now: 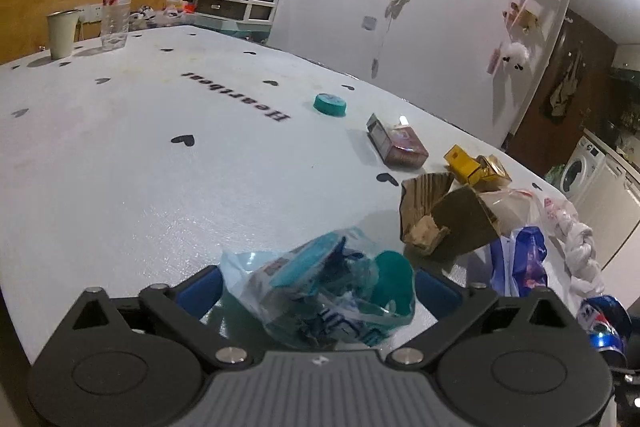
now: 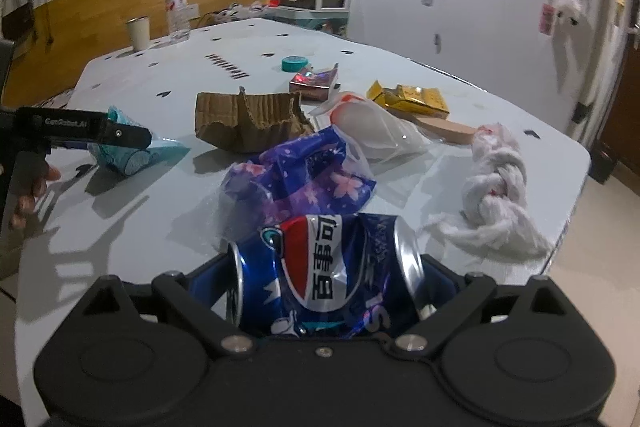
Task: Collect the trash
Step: 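Grasp the teal plastic bag with the left tool while the right tool grasps the crushed Pepsi can, then carry the teal bag and Pepsi can over the trash bin with both tools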
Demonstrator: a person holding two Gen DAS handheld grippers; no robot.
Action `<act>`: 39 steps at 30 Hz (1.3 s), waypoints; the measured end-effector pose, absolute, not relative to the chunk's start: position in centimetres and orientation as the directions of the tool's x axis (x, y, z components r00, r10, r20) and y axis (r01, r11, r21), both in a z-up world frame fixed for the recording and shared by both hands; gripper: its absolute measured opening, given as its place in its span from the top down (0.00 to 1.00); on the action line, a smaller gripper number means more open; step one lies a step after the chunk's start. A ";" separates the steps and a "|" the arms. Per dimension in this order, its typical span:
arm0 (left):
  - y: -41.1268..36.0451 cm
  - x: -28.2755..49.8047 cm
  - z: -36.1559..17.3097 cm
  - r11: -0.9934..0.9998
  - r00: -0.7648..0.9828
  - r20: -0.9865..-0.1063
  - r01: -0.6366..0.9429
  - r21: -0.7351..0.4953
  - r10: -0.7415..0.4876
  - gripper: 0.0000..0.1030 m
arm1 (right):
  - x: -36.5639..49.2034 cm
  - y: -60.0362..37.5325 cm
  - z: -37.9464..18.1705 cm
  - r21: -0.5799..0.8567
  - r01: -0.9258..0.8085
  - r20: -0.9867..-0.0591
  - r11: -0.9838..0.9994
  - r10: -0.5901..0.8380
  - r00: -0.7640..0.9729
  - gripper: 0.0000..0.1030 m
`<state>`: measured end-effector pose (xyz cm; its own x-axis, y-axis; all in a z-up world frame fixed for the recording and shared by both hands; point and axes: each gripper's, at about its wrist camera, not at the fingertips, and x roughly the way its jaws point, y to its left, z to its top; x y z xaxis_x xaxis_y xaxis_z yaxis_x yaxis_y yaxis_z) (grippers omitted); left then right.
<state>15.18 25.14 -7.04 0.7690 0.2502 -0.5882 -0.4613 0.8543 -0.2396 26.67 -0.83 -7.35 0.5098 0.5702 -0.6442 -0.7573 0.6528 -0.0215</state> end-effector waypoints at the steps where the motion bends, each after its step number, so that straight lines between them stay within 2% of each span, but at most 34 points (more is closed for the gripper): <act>1: 25.0 15.2 -7.0 0.854 0.768 -0.588 -0.462 -0.237 0.252 0.10 | 26.5 -0.9 -7.3 -0.019 -0.747 -0.647 0.665 0.562 0.516 0.06; 8: 24.5 14.2 -6.8 0.849 0.787 -0.566 -0.457 -0.267 0.245 0.29 | 25.0 -1.1 -6.9 -0.012 -0.702 -0.657 0.712 0.524 0.543 0.08; 13: 23.4 12.8 -6.6 0.852 0.801 -0.560 -0.432 -0.295 0.212 0.39 | 24.2 -1.6 -6.7 0.019 -0.655 -0.638 0.755 0.514 0.574 0.09; 39: 11.9 4.7 -1.6 0.969 0.873 -0.463 -0.226 -0.104 0.154 0.40 | 15.5 -8.2 -2.9 0.076 -0.460 -0.519 0.885 0.428 0.740 0.10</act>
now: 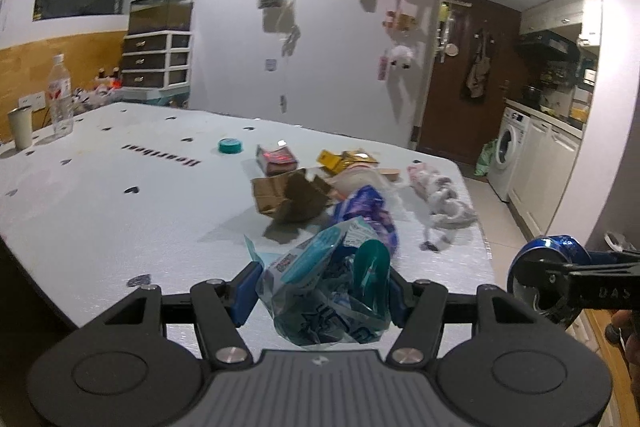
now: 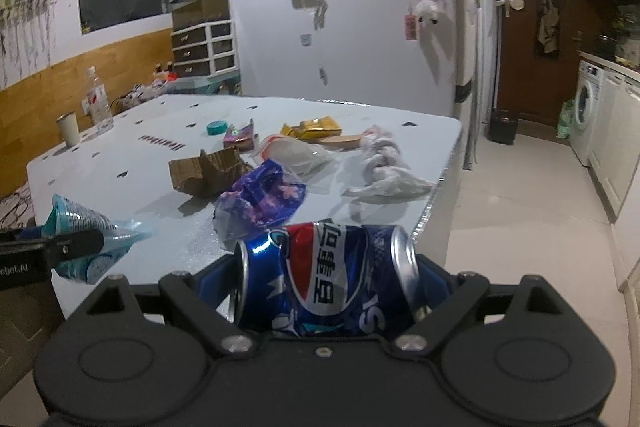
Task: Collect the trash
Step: 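Carry the teal bag and Pepsi can over the trash bin with both tools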
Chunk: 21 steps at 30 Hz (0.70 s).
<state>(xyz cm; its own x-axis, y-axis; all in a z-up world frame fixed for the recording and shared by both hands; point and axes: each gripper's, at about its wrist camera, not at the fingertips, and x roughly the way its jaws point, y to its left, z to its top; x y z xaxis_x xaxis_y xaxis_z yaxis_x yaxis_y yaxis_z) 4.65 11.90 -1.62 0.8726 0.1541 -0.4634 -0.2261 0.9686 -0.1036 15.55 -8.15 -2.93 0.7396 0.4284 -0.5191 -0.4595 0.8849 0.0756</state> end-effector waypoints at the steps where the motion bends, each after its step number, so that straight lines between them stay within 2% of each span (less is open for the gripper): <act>1: 11.4 4.6 -1.5 0.970 0.874 -0.462 -0.220 -0.100 0.151 0.40 | 15.3 -8.6 -2.9 0.079 -0.452 -0.516 0.888 0.424 0.744 0.10; 10: 6.4 5.7 -1.3 0.989 0.890 -0.448 -0.128 -0.074 0.082 0.40 | 13.5 -13.7 -2.5 0.087 -0.374 -0.489 0.923 0.367 0.792 0.10; 21: -2.4 9.3 -3.7 0.997 0.872 -0.487 0.030 -0.066 -0.058 0.40 | 12.4 -22.7 -4.5 0.107 -0.228 -0.500 0.968 0.251 0.829 0.11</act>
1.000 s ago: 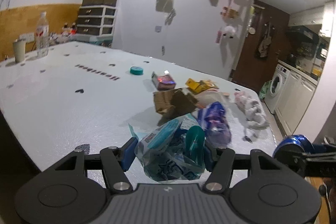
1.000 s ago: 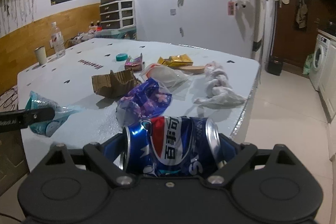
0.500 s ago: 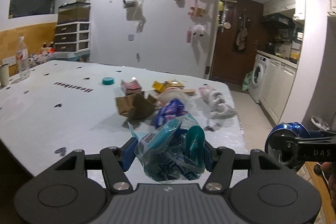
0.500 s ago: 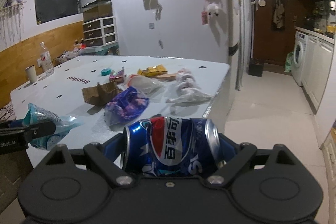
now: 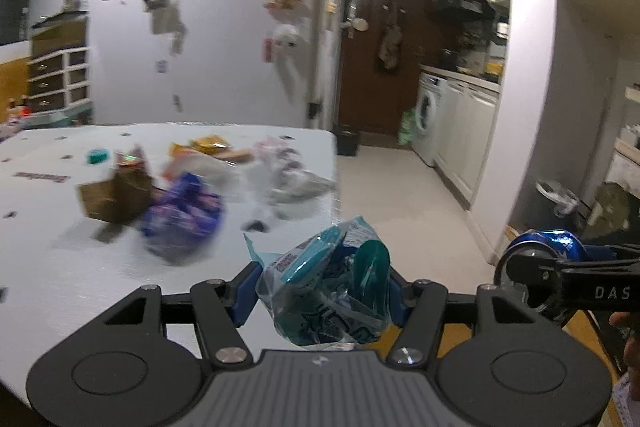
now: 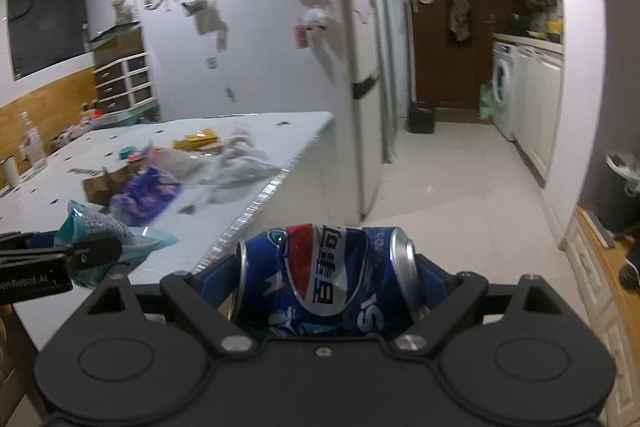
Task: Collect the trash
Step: 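Carry the teal bag and Pepsi can over the trash bin with both tools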
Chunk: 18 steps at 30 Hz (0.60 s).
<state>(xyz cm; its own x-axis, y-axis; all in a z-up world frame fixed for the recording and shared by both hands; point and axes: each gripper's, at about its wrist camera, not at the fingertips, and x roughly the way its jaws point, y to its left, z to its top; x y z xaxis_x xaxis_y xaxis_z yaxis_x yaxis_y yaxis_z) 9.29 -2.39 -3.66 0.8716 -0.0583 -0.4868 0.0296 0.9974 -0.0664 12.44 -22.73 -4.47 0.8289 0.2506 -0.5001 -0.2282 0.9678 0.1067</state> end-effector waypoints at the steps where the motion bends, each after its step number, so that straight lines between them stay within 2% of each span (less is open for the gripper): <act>1: -3.2 9.6 -4.1 0.997 0.866 -0.494 0.042 -0.068 -0.070 0.40 | 12.4 -23.4 -4.8 0.105 -0.219 -0.504 0.970 0.242 0.829 0.11; 8: -8.4 12.8 -7.5 0.990 0.822 -0.551 0.119 -0.074 -0.140 0.40 | 13.0 -28.4 -8.0 0.127 -0.128 -0.542 0.984 0.177 0.822 0.12; 18: -14.2 19.9 -15.6 0.983 0.715 -0.676 0.162 -0.088 -0.178 0.40 | 16.9 -32.5 -15.5 0.181 -0.011 -0.633 0.983 0.125 0.764 0.14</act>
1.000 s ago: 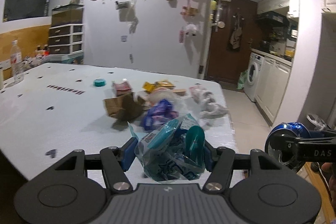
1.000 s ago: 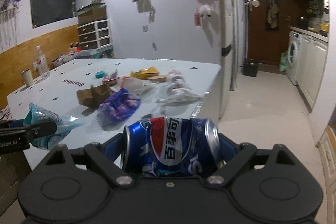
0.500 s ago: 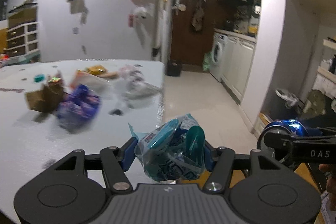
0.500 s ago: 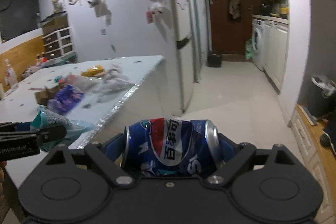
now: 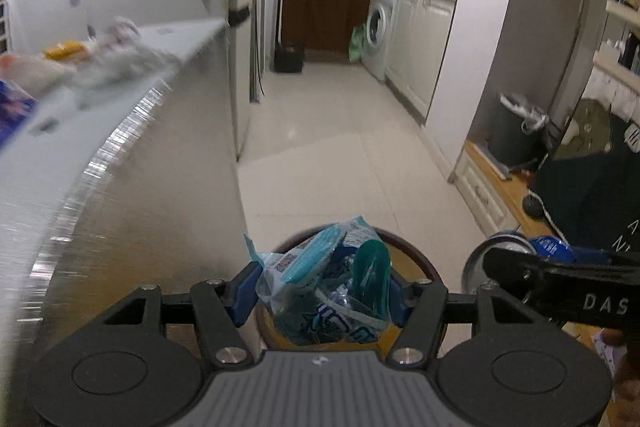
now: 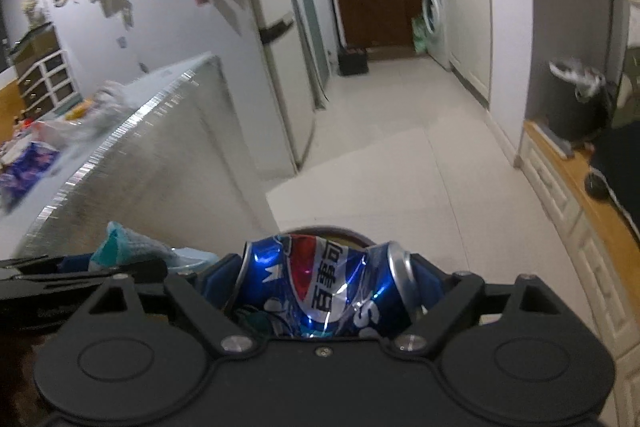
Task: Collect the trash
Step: 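Carry the teal bag and Pepsi can over the trash bin with both tools, then open the left tool to drop the teal bag while the right tool drops the can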
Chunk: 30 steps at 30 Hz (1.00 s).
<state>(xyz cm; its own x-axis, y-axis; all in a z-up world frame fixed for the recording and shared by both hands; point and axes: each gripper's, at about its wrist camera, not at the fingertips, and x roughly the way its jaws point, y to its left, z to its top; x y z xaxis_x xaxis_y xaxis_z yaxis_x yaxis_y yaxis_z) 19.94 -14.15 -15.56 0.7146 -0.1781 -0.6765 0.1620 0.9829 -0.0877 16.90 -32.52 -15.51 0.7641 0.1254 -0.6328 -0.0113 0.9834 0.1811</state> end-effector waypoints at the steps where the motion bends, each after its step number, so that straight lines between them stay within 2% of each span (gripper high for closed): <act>1: -14.6 20.8 -16.6 0.983 0.704 -0.687 0.160 -0.092 -0.179 0.40 | 17.6 -32.8 -16.4 0.189 0.004 -0.644 0.982 0.121 0.755 0.14; 12: -16.1 30.0 -26.8 0.983 0.580 -0.794 0.133 -0.127 -0.181 0.39 | 25.7 -33.8 -24.6 0.231 0.105 -0.734 0.967 0.103 0.671 0.16; 20: -17.1 33.8 -33.1 0.983 0.466 -0.866 0.100 -0.154 -0.183 0.39 | 30.0 -32.7 -27.7 0.168 0.102 -0.772 0.981 0.067 0.632 0.16; 23: -17.8 33.8 -34.6 0.980 0.452 -0.873 0.159 -0.120 -0.180 0.38 | 30.8 -32.2 -28.4 0.139 0.091 -0.775 0.986 0.051 0.629 0.16; 26: -18.2 33.8 -35.5 0.971 0.419 -0.883 0.198 -0.138 -0.211 0.38 | 31.3 -31.8 -28.5 0.110 0.071 -0.776 0.991 0.042 0.629 0.16; 30: -19.3 33.1 -35.1 0.947 0.427 -0.879 0.311 -0.080 -0.215 0.36 | 31.8 -31.3 -28.5 0.100 0.054 -0.775 0.993 0.044 0.630 0.16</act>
